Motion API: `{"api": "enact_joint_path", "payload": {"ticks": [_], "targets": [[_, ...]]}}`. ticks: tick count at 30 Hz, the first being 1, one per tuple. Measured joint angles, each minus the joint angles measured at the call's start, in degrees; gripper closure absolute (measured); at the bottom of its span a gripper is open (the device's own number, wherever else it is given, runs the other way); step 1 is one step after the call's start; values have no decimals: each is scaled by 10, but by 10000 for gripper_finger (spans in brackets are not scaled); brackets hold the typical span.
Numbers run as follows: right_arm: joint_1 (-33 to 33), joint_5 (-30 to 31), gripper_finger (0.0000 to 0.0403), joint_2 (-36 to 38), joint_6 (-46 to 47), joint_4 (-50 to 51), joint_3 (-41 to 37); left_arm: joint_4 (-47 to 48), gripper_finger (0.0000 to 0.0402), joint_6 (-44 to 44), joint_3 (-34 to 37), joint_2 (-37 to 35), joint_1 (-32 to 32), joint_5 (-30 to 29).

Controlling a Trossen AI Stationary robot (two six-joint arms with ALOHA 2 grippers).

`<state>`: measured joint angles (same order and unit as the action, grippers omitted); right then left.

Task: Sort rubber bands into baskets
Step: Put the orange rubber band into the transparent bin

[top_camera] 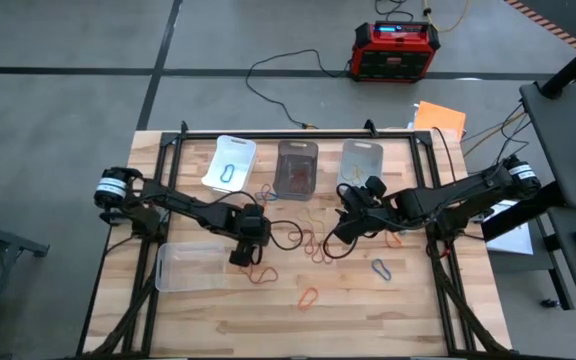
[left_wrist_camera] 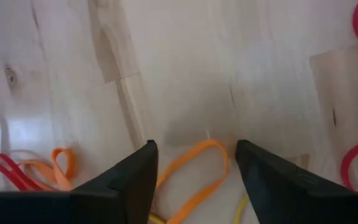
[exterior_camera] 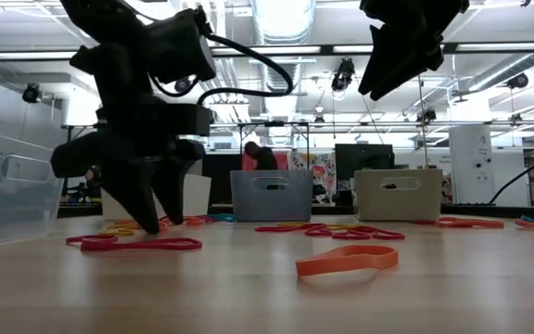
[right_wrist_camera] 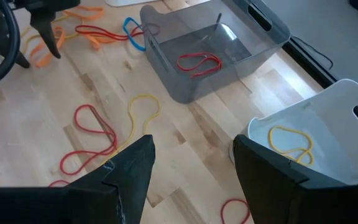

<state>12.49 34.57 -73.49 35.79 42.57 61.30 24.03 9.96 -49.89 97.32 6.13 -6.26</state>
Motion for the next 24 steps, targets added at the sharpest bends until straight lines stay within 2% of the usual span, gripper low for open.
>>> {"api": "enact_joint_path", "payload": {"ticks": [3,8,10,19,24], "targets": [[0,0,190,0,0,0,0,2,257,0,0,0,1,5],[0,0,190,0,0,0,0,5,366,1,1,0,1,11],[0,0,190,0,0,0,0,5,392,3,0,-1,0,6],[0,0,190,0,2,0,0,-4,401,22,-47,-23,0,-3],[0,0,190,0,3,-2,-2,-3,401,30,-65,-65,6,-1]]}}
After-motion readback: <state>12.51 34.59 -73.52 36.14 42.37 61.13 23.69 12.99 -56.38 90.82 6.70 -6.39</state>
